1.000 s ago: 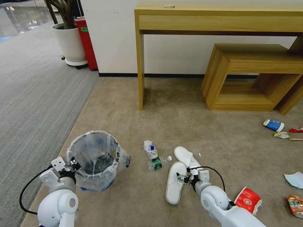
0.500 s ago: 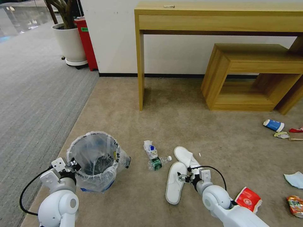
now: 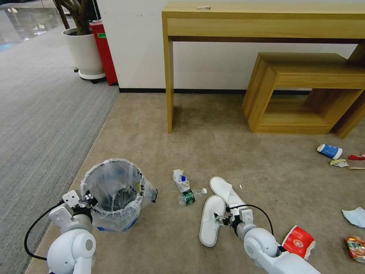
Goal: Pick up the trash bin and place the garbage on the floor into it.
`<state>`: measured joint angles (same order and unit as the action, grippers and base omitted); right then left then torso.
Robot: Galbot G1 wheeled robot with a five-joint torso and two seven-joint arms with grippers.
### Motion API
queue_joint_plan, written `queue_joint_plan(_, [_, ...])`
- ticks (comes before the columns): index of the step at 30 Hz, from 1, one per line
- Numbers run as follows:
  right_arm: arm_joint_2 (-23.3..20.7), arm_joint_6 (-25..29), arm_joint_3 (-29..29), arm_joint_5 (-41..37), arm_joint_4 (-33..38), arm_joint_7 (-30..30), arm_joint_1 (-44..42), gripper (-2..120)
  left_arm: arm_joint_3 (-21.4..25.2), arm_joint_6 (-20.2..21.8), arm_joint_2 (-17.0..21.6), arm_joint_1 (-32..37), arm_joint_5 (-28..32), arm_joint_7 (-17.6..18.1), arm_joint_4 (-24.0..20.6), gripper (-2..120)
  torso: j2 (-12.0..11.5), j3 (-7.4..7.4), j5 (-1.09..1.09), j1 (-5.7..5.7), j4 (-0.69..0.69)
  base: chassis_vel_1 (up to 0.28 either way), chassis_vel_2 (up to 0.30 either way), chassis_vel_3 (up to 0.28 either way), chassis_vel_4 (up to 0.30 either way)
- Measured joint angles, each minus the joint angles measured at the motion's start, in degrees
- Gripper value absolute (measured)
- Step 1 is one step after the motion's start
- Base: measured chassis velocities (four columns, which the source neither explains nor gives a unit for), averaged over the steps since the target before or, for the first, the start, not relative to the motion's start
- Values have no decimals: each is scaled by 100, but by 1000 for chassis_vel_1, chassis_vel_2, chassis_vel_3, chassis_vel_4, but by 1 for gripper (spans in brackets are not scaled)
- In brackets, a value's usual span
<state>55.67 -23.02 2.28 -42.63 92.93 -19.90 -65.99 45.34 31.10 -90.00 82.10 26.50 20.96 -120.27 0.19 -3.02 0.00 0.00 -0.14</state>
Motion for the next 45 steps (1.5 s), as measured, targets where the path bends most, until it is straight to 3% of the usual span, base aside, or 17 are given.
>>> queue_joint_plan(14, [143, 141, 422, 6, -351, 8, 259, 100, 24, -47, 3, -35, 12, 0, 47, 2, 0, 0, 0, 0, 0, 0, 0, 0, 0])
queue_joint_plan(45, [113, 226, 493, -14, -470, -18, 443, 100, 19, -103, -7, -27, 11, -17, 60, 2, 0, 0, 0, 0, 0, 0, 0, 0, 0])
